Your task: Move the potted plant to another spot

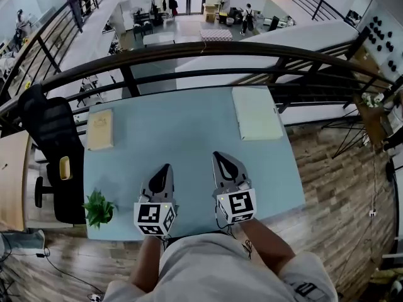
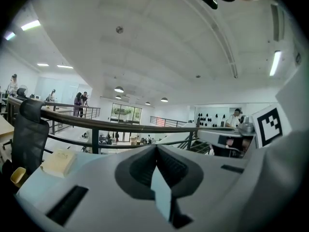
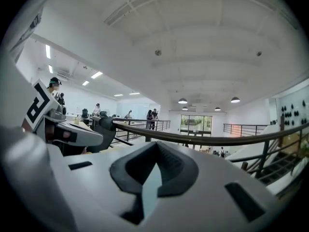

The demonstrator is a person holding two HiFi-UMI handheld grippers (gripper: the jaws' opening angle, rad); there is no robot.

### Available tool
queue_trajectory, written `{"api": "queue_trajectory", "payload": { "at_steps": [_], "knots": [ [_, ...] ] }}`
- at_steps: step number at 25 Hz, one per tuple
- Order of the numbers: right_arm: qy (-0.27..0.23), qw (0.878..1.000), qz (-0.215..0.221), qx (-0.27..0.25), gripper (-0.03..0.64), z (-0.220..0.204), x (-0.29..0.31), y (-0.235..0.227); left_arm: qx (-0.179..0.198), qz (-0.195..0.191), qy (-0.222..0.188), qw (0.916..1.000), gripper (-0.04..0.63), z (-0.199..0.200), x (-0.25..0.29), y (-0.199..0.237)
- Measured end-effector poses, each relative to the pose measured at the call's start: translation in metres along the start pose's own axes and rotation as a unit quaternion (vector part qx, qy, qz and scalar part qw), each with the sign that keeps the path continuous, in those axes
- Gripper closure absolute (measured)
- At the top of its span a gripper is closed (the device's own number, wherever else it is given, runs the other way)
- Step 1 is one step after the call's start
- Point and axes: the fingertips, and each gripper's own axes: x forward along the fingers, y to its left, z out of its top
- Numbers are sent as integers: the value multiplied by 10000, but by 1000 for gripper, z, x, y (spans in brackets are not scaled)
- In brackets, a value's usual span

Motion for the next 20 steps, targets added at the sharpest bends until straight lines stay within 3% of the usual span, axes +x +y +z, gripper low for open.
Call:
{"api": "queue_trajectory", "payload": {
  "at_steps": [7, 20],
  "knots": [
    [-173, 9995, -193, -204, 614, 25, -3, -12, 437, 173, -453, 9979, 584, 45, -8, 3],
    [-317, 9990, -167, -255, 614, 38, -11, -9, 429, 309, -739, 9959, 584, 57, -21, 1]
  ]
}}
